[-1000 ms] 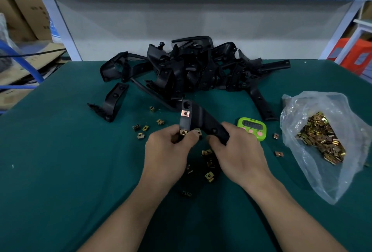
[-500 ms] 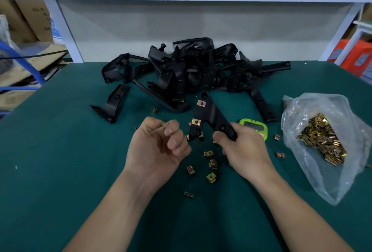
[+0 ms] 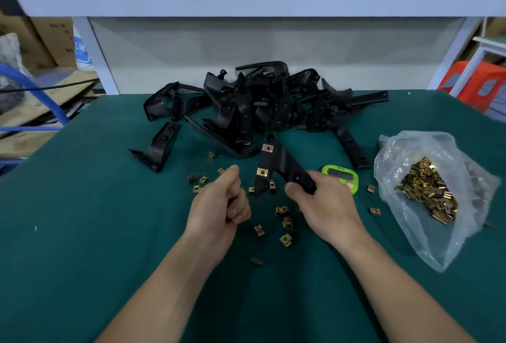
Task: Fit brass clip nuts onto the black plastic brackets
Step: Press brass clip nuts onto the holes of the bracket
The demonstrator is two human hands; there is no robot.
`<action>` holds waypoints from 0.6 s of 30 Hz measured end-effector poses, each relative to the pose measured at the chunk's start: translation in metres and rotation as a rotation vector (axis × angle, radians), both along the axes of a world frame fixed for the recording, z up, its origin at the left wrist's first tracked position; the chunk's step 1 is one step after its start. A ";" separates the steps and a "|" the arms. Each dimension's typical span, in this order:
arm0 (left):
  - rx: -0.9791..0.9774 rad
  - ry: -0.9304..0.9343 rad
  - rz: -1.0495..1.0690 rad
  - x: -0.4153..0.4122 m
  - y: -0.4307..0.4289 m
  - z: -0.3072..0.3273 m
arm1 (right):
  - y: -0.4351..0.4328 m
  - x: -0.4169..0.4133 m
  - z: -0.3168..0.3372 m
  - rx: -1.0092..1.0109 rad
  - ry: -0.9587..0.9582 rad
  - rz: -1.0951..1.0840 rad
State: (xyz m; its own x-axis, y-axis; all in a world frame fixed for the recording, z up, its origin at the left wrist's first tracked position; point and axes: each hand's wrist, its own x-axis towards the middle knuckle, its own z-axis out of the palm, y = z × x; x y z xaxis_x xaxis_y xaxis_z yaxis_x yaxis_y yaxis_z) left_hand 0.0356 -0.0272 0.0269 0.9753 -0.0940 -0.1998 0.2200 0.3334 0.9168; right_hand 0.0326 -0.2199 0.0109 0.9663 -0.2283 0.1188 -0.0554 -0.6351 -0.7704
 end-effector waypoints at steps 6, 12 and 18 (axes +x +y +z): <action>0.406 -0.336 0.228 -0.014 -0.005 -0.005 | 0.006 -0.015 0.001 -0.147 -0.066 -0.029; 0.510 -0.327 0.223 -0.037 -0.024 -0.004 | 0.008 -0.047 0.005 -0.267 -0.088 -0.069; 0.291 -0.264 0.028 -0.068 -0.041 0.015 | -0.015 -0.099 0.024 -0.253 -0.031 0.011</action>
